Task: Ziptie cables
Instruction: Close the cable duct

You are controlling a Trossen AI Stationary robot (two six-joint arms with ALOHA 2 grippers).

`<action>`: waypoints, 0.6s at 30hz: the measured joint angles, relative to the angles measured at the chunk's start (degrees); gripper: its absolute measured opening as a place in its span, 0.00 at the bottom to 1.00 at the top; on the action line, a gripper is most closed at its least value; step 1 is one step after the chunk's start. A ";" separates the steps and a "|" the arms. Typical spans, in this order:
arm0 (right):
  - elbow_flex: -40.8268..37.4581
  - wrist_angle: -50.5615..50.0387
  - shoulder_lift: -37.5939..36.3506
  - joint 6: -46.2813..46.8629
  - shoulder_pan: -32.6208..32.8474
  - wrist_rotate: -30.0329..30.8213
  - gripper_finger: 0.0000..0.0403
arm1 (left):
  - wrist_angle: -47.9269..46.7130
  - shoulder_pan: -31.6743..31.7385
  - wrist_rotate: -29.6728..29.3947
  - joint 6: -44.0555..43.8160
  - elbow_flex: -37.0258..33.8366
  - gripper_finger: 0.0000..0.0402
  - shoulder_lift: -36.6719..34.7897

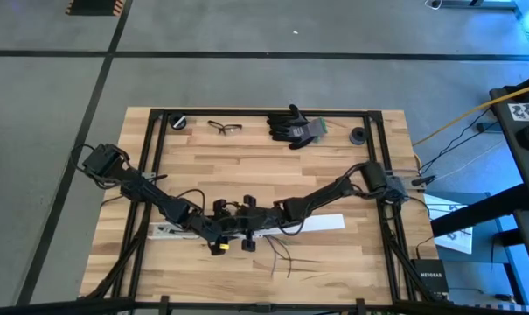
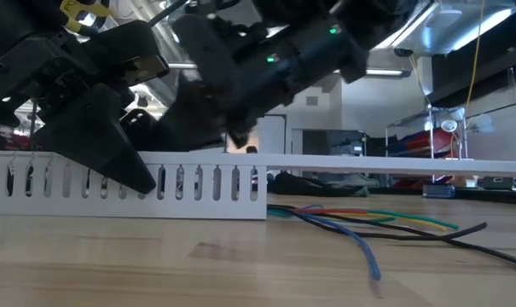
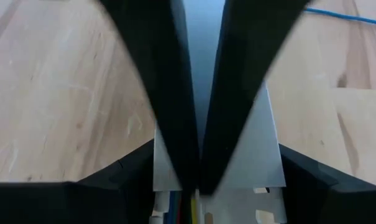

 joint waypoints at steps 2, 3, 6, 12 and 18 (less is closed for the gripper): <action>1.90 0.13 1.54 -0.14 -0.17 -0.47 0.01 | 0.17 0.00 0.00 0.00 -0.02 0.58 0.02; 2.75 0.11 2.13 -0.84 -0.20 -0.49 0.01 | 0.23 0.00 -0.04 0.02 -0.02 0.58 0.00; 4.97 -0.56 2.83 -2.92 -0.20 -0.27 0.01 | 0.49 0.01 -0.23 0.12 -0.08 0.58 0.02; 7.03 -11.52 -1.56 -9.44 -0.13 2.17 0.01 | 1.65 0.11 -0.13 0.04 0.08 0.58 0.10; 5.77 -20.42 -8.31 -10.57 1.40 9.28 0.01 | 1.07 0.70 0.66 -0.79 0.14 0.62 0.08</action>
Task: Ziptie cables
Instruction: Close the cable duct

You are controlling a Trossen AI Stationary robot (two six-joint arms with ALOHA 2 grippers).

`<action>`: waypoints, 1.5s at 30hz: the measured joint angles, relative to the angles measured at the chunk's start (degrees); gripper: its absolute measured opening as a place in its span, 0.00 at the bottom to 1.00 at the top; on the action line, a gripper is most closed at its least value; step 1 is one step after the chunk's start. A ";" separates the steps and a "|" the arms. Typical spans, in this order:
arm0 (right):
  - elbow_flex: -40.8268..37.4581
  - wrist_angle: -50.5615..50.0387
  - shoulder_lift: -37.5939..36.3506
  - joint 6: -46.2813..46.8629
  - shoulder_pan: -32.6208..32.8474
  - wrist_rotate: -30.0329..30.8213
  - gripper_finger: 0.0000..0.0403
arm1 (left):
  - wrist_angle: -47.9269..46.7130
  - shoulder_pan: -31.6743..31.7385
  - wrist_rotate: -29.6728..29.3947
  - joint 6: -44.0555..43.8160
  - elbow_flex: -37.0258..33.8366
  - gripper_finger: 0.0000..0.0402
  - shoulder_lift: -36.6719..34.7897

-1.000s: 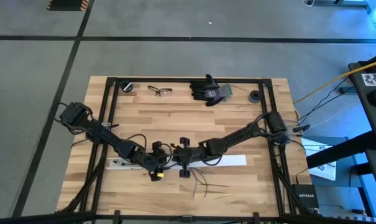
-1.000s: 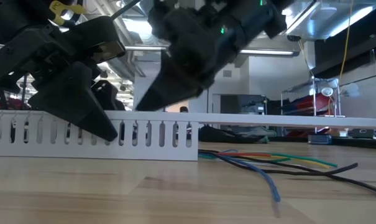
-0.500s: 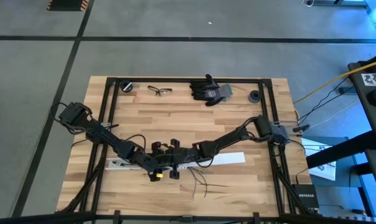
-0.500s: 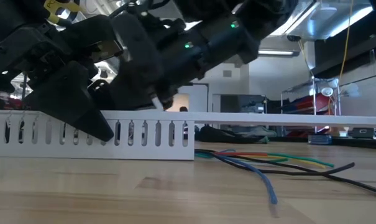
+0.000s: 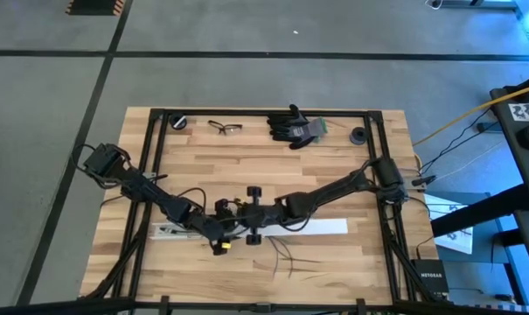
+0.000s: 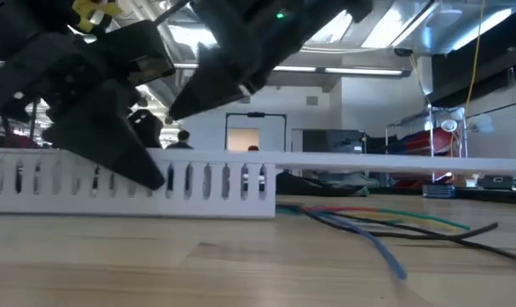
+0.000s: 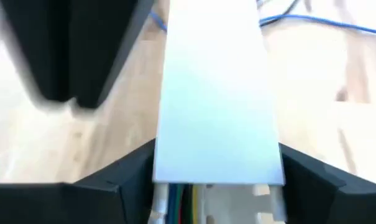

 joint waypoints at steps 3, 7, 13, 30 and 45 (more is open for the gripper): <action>-1.58 -0.59 -0.92 0.86 1.11 1.81 0.01 | 0.07 1.70 3.33 0.11 0.07 0.68 -0.07; -2.95 -0.30 -1.19 3.41 1.74 2.70 0.01 | -2.13 4.10 6.11 1.25 0.13 0.73 -1.09; -4.80 -0.39 -1.21 6.43 2.18 3.15 0.01 | -13.87 3.32 5.94 1.40 2.25 0.74 -8.68; -5.09 2.67 -1.19 6.38 2.29 2.66 0.01 | -0.19 -3.26 -1.82 -2.98 -9.86 0.74 -12.87; -5.48 1.45 0.01 7.14 2.29 1.01 0.01 | 8.59 -2.91 -2.75 -0.04 -11.02 0.59 -7.69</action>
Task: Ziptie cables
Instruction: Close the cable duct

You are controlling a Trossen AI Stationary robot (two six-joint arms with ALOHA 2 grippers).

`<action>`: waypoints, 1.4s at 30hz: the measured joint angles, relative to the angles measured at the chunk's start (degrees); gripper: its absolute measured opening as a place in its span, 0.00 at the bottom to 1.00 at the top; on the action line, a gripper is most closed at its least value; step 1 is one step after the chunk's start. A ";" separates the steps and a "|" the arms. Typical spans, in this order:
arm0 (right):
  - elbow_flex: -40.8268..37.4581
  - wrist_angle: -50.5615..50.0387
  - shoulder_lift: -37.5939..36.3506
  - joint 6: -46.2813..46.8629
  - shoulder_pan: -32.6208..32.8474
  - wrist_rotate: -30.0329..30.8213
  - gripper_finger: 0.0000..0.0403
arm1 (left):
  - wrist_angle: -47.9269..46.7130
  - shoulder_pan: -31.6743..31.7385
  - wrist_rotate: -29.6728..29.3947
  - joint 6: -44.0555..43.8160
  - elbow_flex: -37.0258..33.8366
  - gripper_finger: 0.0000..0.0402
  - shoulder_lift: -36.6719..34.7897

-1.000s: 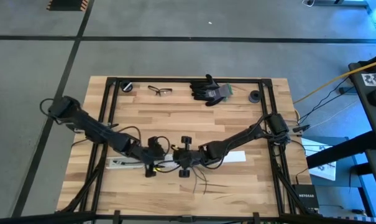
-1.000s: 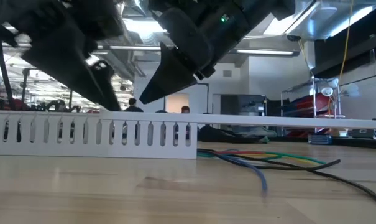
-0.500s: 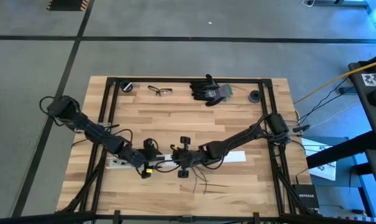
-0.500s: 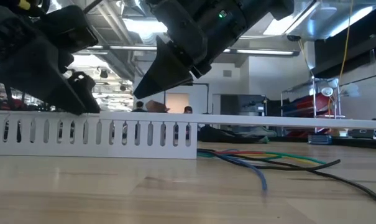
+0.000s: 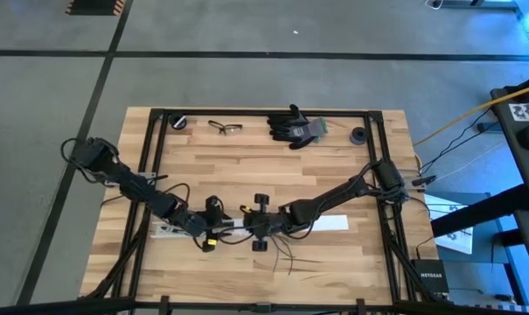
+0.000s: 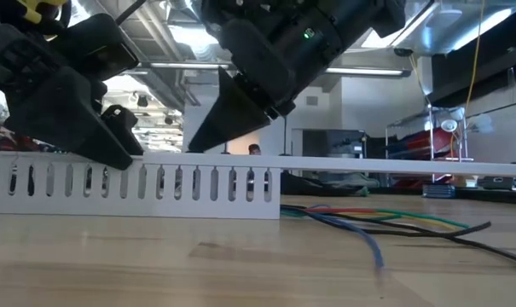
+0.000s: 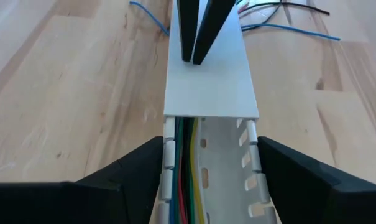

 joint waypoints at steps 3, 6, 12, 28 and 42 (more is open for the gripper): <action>0.07 -1.35 -0.78 0.88 0.00 -1.22 0.01 | -0.20 0.00 -0.03 0.00 0.00 0.59 -0.15; 0.44 -1.80 -2.06 2.13 0.00 -4.75 0.01 | -0.55 0.00 -0.08 -0.20 0.00 0.59 -0.18; -0.40 -2.47 -0.81 4.04 0.04 -5.87 0.01 | -0.71 0.02 -0.04 -0.47 0.00 0.59 -0.20; 6.90 12.25 11.20 2.60 -3.52 -11.97 0.01 | -0.23 0.38 0.47 -0.46 -0.26 0.59 0.07; 17.85 -2.03 10.52 -10.27 -3.34 -6.64 0.01 | -0.05 0.68 -0.27 0.85 0.37 0.59 -0.57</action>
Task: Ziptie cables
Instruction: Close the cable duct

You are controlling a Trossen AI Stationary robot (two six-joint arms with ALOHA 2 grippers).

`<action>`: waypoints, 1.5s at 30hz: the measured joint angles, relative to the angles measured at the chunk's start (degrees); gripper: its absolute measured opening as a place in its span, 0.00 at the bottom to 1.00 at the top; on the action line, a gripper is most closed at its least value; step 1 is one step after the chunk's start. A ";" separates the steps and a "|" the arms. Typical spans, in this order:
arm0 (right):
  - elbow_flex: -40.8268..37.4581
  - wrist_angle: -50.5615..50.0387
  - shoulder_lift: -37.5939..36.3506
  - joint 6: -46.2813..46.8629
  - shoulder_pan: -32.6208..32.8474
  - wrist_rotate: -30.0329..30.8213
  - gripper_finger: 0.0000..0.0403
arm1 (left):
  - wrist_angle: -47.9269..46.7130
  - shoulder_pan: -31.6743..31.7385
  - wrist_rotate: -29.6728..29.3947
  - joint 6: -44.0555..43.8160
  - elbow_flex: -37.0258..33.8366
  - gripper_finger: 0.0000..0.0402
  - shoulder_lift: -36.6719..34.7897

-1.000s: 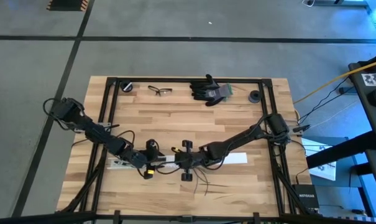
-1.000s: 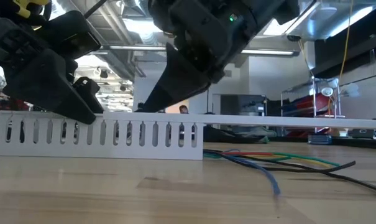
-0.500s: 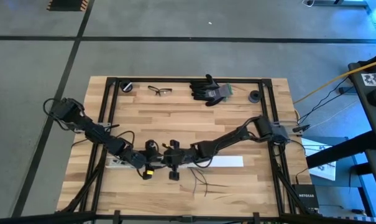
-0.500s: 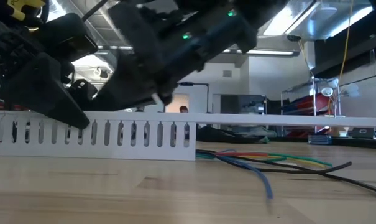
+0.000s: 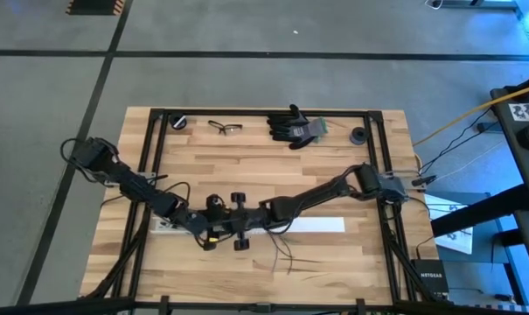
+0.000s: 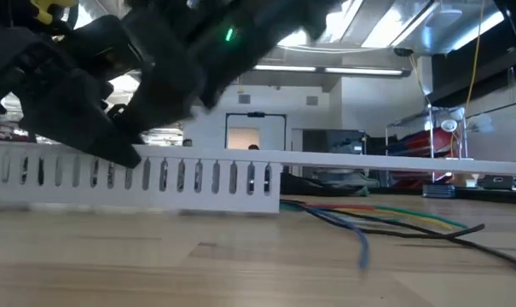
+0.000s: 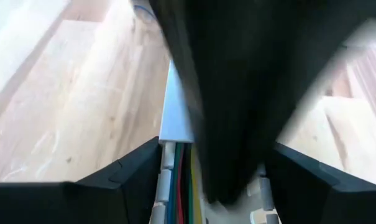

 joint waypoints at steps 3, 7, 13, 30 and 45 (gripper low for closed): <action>-0.32 -5.46 -3.93 -0.86 0.42 3.89 0.01 | -1.97 0.09 1.30 0.25 0.40 0.60 -0.60; -2.90 -9.69 -6.99 -0.37 1.29 7.36 0.01 | -2.69 2.32 6.30 0.36 0.73 0.64 -0.69; -8.34 -9.74 -9.64 5.32 1.96 8.62 0.01 | -5.59 5.62 11.54 3.75 1.87 0.71 -1.94; -14.42 -3.50 -11.24 13.04 3.07 5.55 0.01 | -18.32 -3.30 2.84 -3.23 0.78 0.72 -11.30; -14.40 -3.62 -11.26 14.24 2.99 4.46 0.01 | -6.96 -1.92 1.33 3.08 -2.51 0.72 -6.66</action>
